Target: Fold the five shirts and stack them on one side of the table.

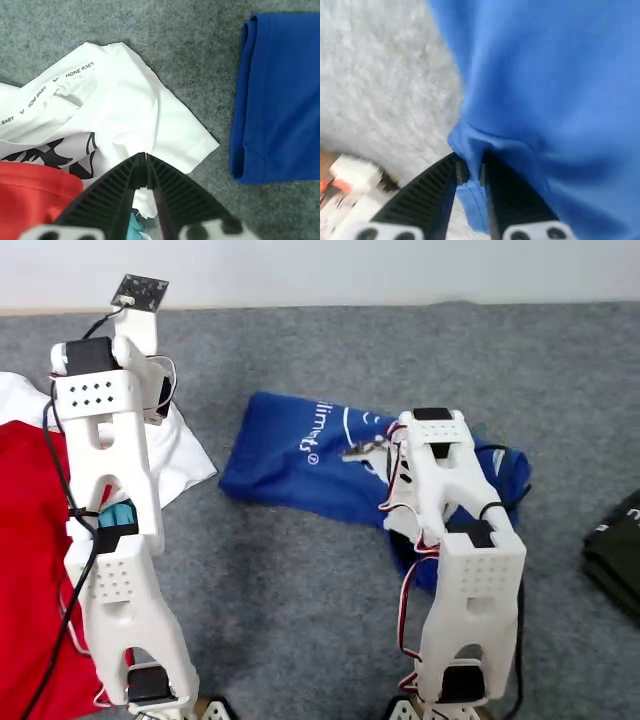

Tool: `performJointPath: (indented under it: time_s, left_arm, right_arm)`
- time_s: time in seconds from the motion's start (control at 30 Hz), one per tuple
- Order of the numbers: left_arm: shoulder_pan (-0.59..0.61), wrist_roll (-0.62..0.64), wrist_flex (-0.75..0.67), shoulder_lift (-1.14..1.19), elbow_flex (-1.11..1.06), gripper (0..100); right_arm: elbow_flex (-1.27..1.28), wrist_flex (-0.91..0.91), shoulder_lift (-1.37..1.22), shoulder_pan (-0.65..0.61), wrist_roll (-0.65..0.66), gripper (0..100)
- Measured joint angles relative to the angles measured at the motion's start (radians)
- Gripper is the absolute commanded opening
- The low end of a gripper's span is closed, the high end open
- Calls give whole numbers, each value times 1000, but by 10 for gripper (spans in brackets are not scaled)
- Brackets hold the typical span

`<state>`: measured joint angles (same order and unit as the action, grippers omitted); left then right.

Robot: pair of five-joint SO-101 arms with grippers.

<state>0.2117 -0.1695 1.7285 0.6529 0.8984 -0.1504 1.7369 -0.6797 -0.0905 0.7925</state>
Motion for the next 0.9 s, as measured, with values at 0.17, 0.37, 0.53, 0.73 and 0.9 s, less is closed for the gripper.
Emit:
performJointPath:
  time_s: [0.17, 0.37, 0.53, 0.73, 0.9]
  left_arm:
    - [0, 0, 0, 0, 0, 2]
    - [0, 0, 0, 0, 0, 2]
    - [0, 0, 0, 0, 0, 2]
    - [0, 0, 0, 0, 0, 2]
    - [-29, 0, 0, 0, 0, 2]
  right_arm:
    - [0, 9, 0, 11, 14, 28]
    - [2, 11, 0, -17, 14, 138]
    - [5, 18, 37, -37, 2, 256]
    - [5, 18, 201, -34, -5, 264]
    - [5, 18, 322, -34, -5, 264]
